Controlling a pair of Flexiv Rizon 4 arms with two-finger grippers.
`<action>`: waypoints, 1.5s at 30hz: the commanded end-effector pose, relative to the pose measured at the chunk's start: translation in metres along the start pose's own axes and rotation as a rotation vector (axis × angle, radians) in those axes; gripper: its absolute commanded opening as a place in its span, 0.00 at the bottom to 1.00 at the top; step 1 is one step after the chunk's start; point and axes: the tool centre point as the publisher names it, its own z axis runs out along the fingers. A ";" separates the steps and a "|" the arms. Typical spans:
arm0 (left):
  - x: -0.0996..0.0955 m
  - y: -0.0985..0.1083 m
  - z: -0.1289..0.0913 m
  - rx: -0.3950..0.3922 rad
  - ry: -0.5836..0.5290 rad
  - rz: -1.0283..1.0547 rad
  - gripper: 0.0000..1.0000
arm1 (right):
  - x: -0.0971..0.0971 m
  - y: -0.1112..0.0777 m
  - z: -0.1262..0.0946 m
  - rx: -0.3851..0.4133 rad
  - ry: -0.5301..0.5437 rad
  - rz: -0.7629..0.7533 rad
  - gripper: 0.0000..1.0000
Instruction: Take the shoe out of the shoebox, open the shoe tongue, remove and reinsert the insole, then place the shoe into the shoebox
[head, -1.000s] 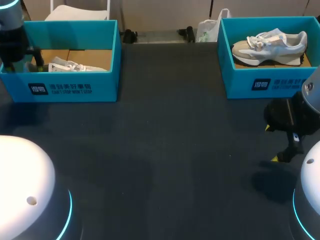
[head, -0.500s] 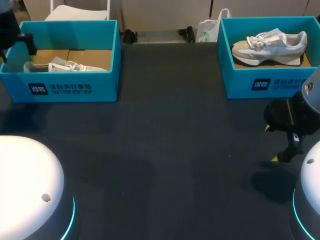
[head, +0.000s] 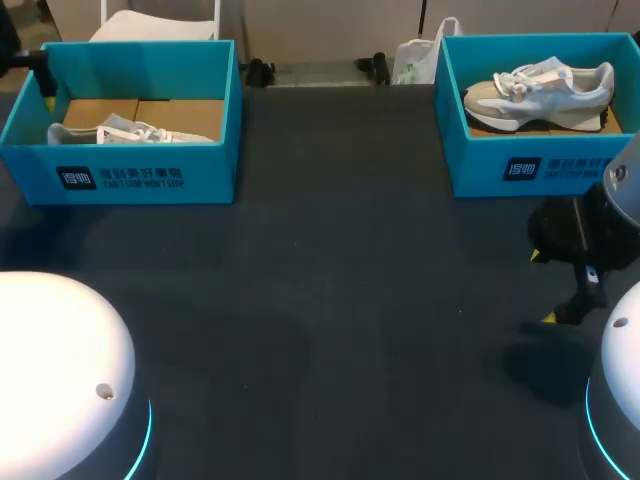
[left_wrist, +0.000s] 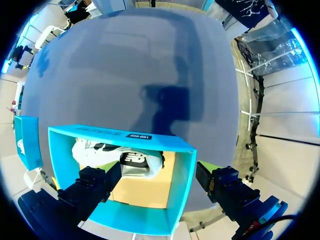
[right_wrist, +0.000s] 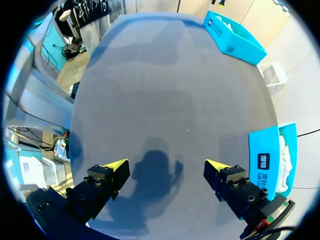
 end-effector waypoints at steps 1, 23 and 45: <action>0.000 -0.001 0.000 -0.003 0.002 0.000 1.00 | 0.001 0.000 0.000 0.000 -0.002 0.000 1.00; 0.000 -0.001 0.000 -0.003 0.002 0.000 1.00 | -0.118 0.021 -0.060 0.269 -0.081 0.518 1.00; 0.000 -0.001 0.000 -0.003 0.002 0.000 1.00 | -0.250 -0.045 -0.073 0.434 -0.043 1.158 1.00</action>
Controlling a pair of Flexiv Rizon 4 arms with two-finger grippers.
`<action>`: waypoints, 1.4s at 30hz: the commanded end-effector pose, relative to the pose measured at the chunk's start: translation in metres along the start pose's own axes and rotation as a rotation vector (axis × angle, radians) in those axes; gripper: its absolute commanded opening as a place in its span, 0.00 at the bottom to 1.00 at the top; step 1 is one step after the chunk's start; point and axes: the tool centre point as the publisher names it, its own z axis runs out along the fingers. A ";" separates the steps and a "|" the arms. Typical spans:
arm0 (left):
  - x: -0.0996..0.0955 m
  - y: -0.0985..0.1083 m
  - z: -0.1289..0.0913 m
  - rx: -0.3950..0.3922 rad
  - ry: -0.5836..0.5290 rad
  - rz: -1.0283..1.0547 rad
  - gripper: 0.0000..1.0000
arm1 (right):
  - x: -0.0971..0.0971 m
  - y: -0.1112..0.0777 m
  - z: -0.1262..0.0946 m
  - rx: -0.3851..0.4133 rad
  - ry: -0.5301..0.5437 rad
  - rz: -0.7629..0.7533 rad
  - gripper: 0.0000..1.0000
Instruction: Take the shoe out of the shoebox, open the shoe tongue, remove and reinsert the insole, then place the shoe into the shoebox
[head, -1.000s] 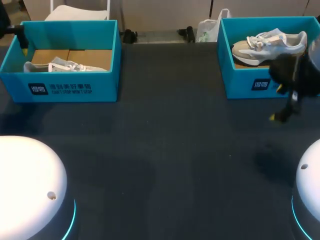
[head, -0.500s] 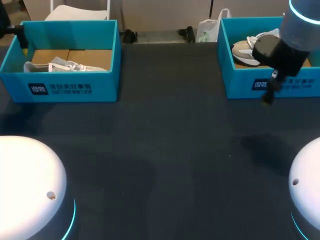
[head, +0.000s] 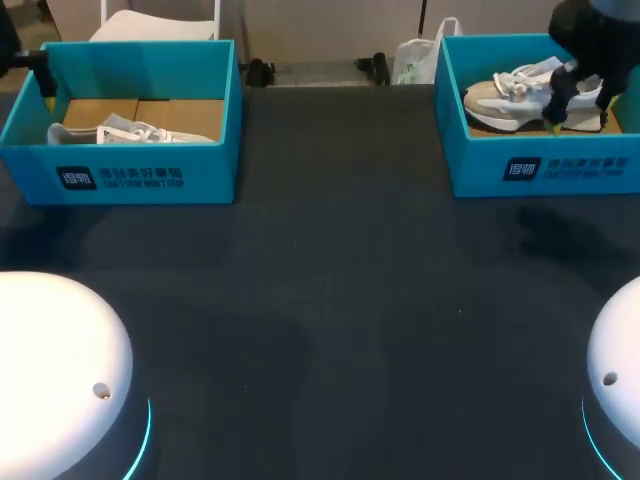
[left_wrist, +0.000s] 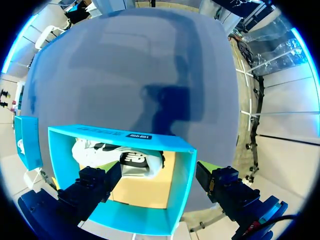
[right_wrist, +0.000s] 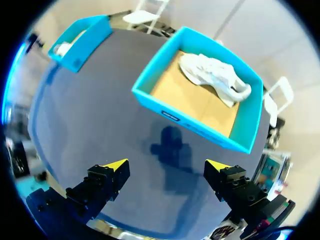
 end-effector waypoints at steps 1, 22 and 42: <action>0.000 -0.002 0.000 -0.003 0.003 0.000 1.00 | -0.002 0.010 0.002 0.206 0.000 0.084 1.00; 0.000 -0.002 0.000 -0.003 0.003 0.000 1.00 | -0.103 0.093 0.020 0.181 -0.047 0.276 1.00; 0.000 -0.002 0.000 -0.003 0.003 0.000 1.00 | -0.142 0.113 0.032 0.089 -0.077 0.332 1.00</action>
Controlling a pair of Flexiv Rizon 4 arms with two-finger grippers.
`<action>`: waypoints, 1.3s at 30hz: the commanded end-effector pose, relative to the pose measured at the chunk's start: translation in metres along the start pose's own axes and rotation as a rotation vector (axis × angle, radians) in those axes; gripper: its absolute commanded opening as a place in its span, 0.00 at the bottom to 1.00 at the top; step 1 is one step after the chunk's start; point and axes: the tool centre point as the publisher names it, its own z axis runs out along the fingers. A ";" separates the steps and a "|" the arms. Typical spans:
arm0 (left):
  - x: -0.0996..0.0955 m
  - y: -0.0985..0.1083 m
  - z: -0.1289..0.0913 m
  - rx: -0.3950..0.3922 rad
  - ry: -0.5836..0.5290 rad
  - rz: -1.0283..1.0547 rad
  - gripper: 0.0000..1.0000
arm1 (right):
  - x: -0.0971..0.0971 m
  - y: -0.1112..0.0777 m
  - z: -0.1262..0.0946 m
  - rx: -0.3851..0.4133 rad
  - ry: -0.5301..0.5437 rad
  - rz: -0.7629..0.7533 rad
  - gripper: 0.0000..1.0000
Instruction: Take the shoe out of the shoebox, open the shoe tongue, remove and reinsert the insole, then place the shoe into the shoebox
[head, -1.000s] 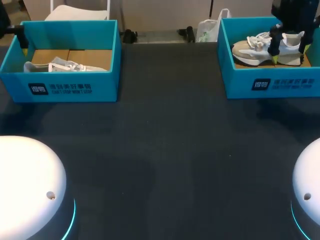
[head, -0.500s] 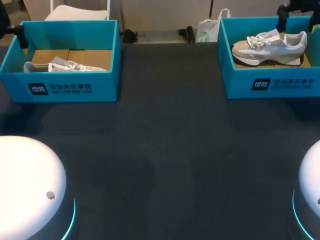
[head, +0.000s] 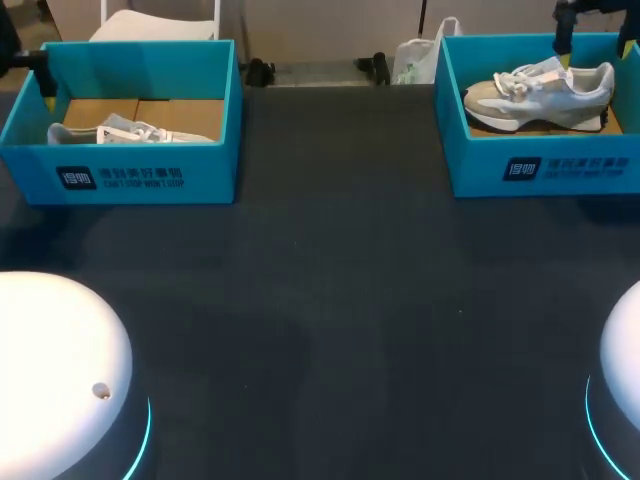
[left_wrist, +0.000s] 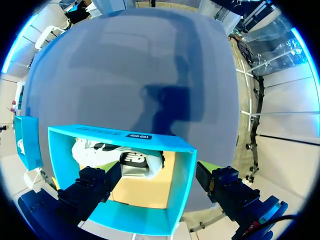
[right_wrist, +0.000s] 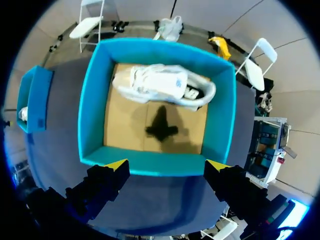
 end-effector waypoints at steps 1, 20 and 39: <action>0.000 -0.002 0.000 -0.004 0.003 0.000 1.00 | -0.017 0.014 0.013 -0.033 -0.007 0.021 1.00; 0.000 -0.002 0.000 -0.004 0.003 0.000 1.00 | -0.036 0.054 0.037 -0.135 0.047 0.044 1.00; 0.000 -0.002 0.000 -0.004 0.003 0.000 1.00 | -0.054 0.078 0.082 -0.106 0.012 0.068 1.00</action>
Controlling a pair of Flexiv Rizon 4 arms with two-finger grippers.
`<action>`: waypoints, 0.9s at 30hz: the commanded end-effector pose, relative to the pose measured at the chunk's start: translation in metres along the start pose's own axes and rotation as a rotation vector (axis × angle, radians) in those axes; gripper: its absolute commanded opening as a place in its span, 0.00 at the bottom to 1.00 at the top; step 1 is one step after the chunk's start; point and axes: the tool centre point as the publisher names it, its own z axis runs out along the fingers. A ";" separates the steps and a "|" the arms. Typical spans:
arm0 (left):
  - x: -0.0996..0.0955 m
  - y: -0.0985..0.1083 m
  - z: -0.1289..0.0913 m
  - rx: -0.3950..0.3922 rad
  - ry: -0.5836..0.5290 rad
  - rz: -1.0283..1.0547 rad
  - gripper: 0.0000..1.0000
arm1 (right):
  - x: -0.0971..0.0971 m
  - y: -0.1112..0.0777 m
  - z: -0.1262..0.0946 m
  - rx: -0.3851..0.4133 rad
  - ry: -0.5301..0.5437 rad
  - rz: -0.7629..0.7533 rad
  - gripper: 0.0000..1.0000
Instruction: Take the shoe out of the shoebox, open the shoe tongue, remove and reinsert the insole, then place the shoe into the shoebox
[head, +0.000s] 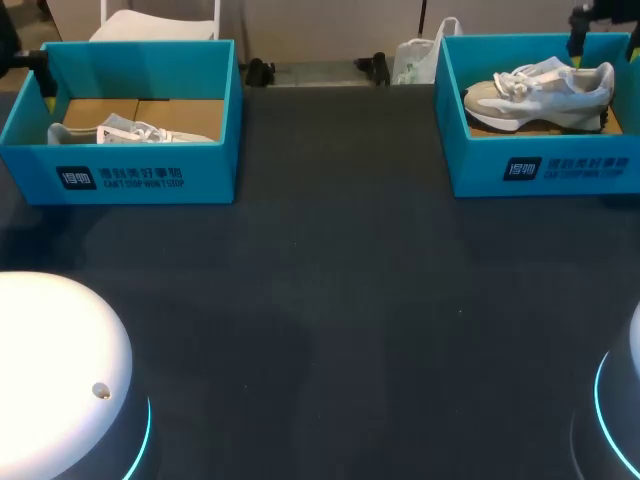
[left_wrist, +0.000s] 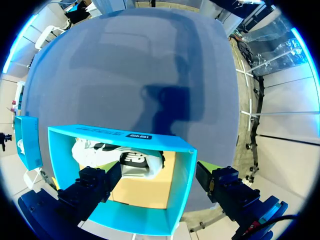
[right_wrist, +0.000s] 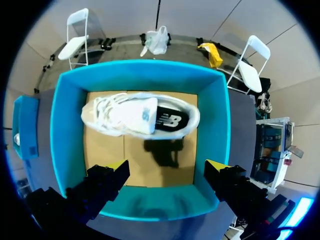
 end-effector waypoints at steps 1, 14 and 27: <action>0.000 -0.002 0.000 -0.004 0.003 0.000 1.00 | -0.003 0.014 0.019 -0.004 -0.008 -0.013 1.00; 0.000 -0.002 0.000 -0.004 0.003 0.000 1.00 | -0.018 0.037 0.049 -0.017 -0.004 -0.008 1.00; 0.000 -0.002 0.000 -0.004 0.003 0.000 1.00 | -0.035 0.048 0.077 0.017 -0.017 0.026 1.00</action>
